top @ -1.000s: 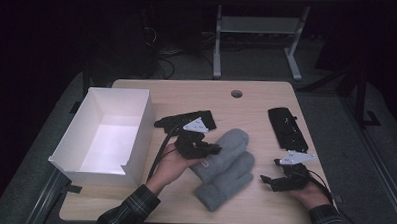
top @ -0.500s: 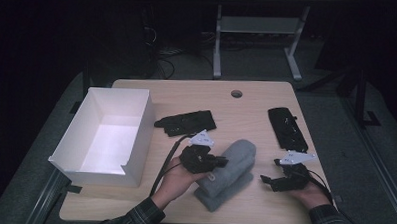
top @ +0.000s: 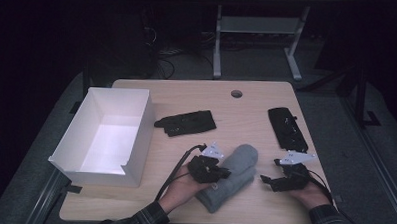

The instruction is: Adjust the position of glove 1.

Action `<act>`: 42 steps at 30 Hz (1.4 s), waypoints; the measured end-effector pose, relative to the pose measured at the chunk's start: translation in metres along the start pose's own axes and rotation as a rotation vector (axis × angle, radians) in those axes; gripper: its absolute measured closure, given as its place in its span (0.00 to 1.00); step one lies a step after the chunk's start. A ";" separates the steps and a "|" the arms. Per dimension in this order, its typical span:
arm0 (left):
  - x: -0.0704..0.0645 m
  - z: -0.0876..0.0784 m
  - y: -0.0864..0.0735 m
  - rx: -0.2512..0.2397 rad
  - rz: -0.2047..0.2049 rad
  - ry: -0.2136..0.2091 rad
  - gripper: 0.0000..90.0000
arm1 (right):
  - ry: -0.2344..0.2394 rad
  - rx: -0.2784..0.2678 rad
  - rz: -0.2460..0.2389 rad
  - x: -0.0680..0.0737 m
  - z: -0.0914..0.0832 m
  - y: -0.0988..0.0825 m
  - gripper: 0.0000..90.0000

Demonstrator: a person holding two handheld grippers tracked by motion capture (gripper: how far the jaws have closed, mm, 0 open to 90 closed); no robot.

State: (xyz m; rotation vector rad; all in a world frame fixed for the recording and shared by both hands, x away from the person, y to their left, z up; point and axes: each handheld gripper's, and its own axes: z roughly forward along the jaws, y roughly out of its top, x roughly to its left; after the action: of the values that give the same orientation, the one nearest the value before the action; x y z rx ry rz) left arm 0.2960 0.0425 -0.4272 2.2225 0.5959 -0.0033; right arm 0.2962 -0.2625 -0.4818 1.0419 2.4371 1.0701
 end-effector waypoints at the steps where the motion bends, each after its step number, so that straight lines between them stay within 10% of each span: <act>1: 0.000 0.000 0.000 0.000 0.000 0.000 0.95 | 0.000 0.000 0.000 0.000 0.000 0.000 0.18; 12: 0.005 -0.023 0.008 -0.076 0.006 -0.027 0.64 | 0.022 0.006 0.017 0.002 -0.003 0.003 0.34; 18: 0.014 -0.044 0.001 -0.078 0.013 0.003 0.99 | 0.112 0.034 0.015 0.015 -0.015 0.010 0.84; 22: 0.021 -0.049 -0.012 -0.045 0.000 0.043 1.00 | 0.231 0.038 -0.014 0.032 -0.015 0.016 1.00; 31: 0.038 -0.046 -0.034 -0.005 -0.028 0.039 0.99 | 0.340 0.051 -0.115 0.072 0.009 0.031 1.00; 42: 0.043 -0.044 -0.039 0.015 -0.057 0.045 0.97 | 0.358 0.037 -0.100 0.079 0.033 0.048 1.00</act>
State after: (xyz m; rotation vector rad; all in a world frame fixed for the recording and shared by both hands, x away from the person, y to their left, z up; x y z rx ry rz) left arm 0.3094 0.1141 -0.4342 2.2246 0.6855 0.0129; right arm 0.2818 -0.1665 -0.4672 0.7834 2.7616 1.2756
